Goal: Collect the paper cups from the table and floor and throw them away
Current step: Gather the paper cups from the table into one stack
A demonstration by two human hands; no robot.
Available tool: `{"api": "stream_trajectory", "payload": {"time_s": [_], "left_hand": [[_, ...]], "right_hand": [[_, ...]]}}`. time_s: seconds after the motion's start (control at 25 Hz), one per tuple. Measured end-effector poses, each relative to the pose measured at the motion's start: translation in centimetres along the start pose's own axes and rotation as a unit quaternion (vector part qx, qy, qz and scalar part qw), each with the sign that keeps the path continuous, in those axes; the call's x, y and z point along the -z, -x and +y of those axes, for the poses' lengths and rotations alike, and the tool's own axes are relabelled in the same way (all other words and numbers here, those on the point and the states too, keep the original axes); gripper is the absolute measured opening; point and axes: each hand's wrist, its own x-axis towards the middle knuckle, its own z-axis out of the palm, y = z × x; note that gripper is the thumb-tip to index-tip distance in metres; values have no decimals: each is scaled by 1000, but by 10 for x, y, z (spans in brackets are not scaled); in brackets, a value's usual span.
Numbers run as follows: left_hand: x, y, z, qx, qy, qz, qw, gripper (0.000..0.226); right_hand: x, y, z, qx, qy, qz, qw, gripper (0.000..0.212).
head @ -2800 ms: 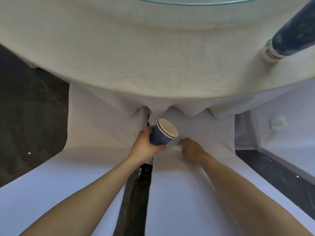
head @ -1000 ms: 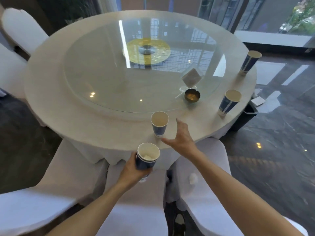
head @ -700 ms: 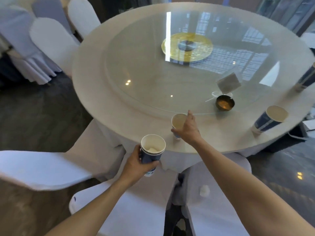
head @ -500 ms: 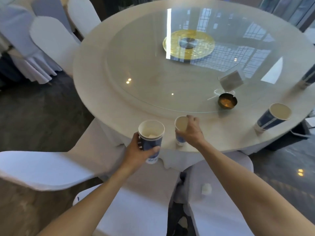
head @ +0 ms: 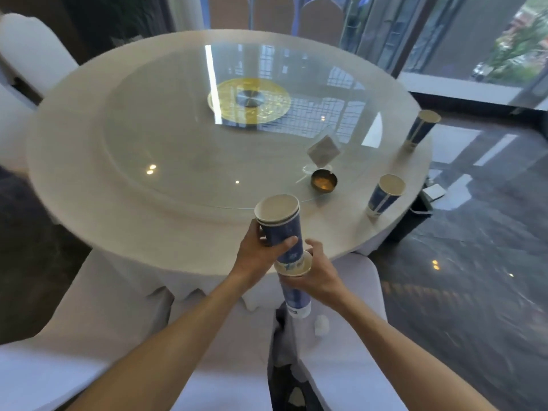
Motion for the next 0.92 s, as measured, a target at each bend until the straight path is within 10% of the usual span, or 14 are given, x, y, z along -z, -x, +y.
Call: {"api": "stream_trajectory", "payload": {"time_s": [0.48,0.92], "left_hand": [[-32,31,-78,72,-82,-267,958,71],[-96,70,-140,143,-127,-65,979,82]], "right_hand": [[32,45,34,-43,-62,24,997,116],[57,26,134,-65,-26,-69,995,77]]}}
